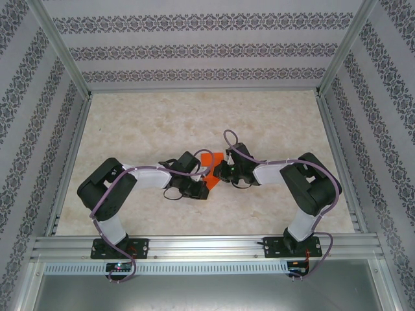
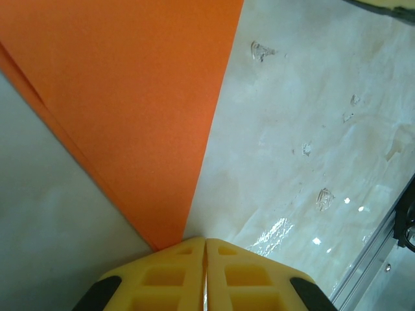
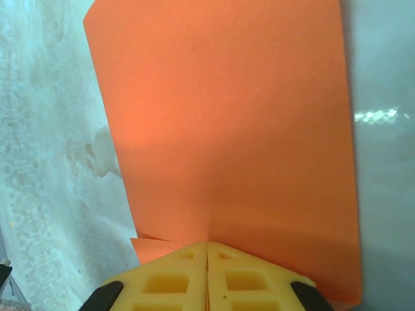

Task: Fold a paper plane with a square sheet of paper (pick it up from the middle)
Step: Third fold the triangle at the center of the table.

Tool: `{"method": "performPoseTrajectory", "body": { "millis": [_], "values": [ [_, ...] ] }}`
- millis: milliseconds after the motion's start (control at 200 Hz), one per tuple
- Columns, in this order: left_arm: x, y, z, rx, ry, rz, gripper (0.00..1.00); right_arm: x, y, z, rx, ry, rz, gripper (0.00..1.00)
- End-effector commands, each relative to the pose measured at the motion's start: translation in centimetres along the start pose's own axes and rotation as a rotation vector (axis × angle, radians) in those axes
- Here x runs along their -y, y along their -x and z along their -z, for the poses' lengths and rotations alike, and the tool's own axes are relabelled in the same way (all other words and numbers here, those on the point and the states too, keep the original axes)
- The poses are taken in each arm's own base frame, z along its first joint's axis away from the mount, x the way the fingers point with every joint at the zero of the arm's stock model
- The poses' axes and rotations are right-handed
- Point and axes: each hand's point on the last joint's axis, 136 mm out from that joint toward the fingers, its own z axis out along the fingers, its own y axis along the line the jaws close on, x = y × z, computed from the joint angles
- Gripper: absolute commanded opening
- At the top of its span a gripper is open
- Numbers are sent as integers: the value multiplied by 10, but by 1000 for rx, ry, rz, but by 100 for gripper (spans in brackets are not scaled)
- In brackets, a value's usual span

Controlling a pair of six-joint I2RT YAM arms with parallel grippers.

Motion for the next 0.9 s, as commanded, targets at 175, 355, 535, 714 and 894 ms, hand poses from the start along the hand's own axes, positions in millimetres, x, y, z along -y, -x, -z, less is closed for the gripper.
{"method": "performPoseTrajectory", "body": {
  "millis": [175, 355, 535, 714, 894],
  "values": [
    [-28, -31, -6, -83, 70, 107, 11, 45, -31, -9, -103, -199, -33, 8],
    [-23, -27, 0, -67, 73, 101, 11, 38, -24, -4, -99, -214, -6, 9],
    [-18, -21, 8, -49, 89, 71, 12, 36, -20, -6, -112, -217, 8, 9],
    [-4, -4, 24, 45, 73, 42, 12, 43, -19, -5, -89, -230, 3, 9],
    [14, 28, 49, 208, 42, 28, 14, 44, -18, -1, -52, -187, -28, 10]
  ]
}}
